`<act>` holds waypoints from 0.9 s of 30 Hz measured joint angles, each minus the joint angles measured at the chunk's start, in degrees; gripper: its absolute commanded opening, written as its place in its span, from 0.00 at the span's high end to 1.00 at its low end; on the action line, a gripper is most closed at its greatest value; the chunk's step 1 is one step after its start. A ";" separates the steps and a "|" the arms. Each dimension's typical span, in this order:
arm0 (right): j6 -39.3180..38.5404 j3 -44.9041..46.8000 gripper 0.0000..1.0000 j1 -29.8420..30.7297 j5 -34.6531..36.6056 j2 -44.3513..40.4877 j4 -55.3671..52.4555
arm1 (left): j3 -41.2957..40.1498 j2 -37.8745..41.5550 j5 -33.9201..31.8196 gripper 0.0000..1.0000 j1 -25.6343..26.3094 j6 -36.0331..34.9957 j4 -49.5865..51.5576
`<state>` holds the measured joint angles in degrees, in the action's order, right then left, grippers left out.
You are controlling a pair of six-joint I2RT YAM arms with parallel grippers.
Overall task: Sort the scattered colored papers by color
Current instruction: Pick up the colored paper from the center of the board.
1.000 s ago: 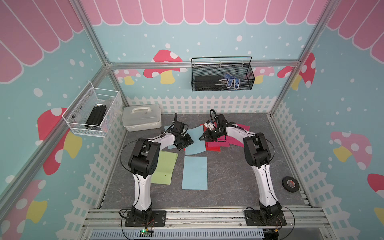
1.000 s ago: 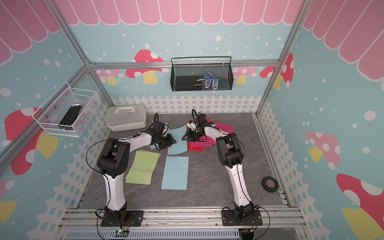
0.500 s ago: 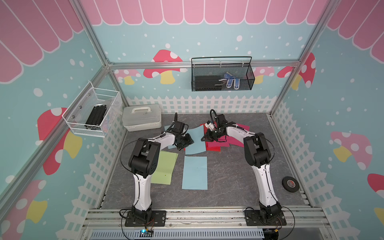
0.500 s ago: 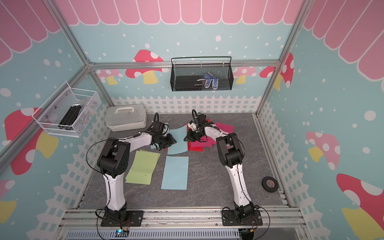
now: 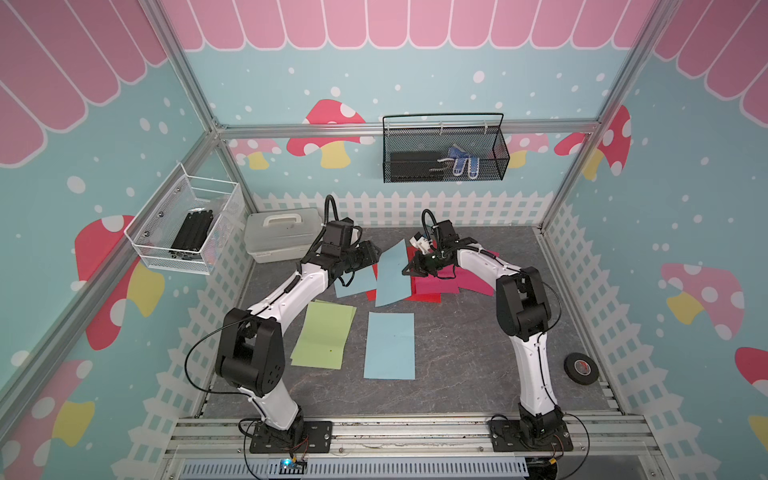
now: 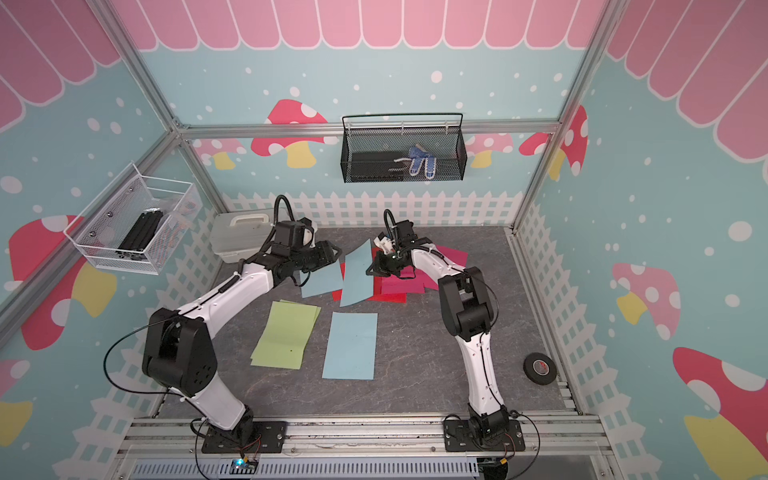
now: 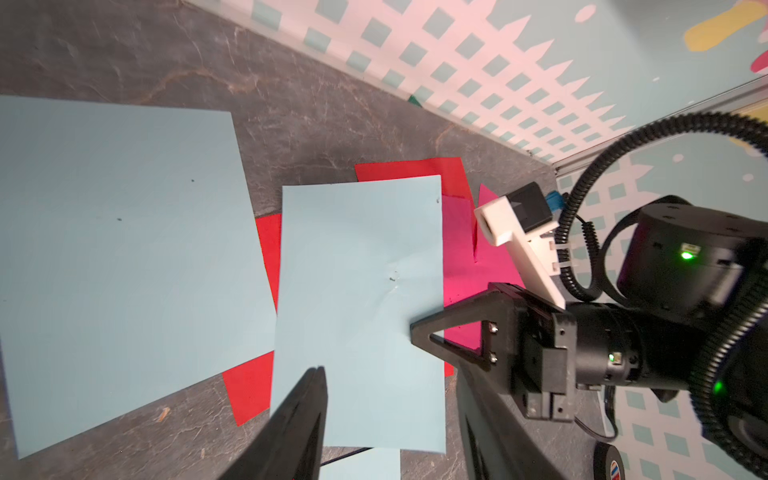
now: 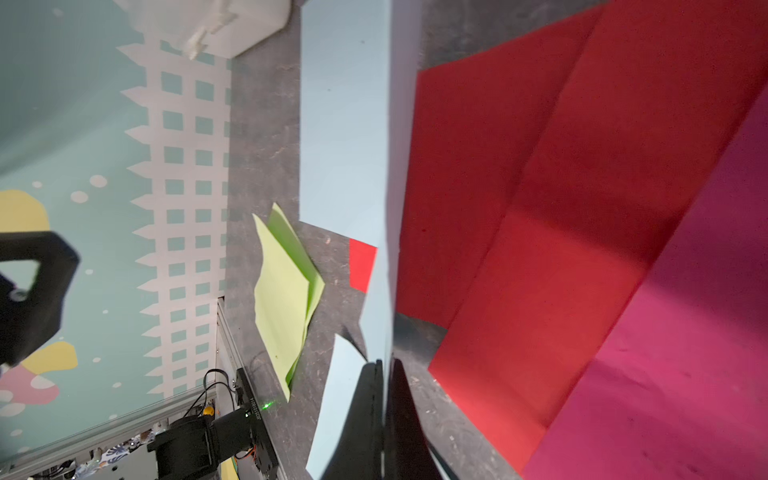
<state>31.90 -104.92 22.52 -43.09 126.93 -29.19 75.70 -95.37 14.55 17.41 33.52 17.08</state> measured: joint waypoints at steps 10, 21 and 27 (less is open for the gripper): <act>3.82 12.72 1.00 3.56 -0.02 -16.00 4.79 | -9.25 5.33 -2.73 0.46 -0.50 -0.13 0.22; 17.66 41.11 1.00 10.16 1.99 -35.01 19.89 | -13.92 14.56 -4.52 0.45 -1.88 -0.07 -0.26; 25.92 50.53 1.00 13.44 4.13 -39.30 28.20 | -15.37 14.64 -4.52 0.45 -1.92 0.15 -0.22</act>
<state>57.82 -54.39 35.97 -38.96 87.64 -0.99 60.34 -80.73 10.02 15.49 33.67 16.86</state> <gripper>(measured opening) 0.047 0.551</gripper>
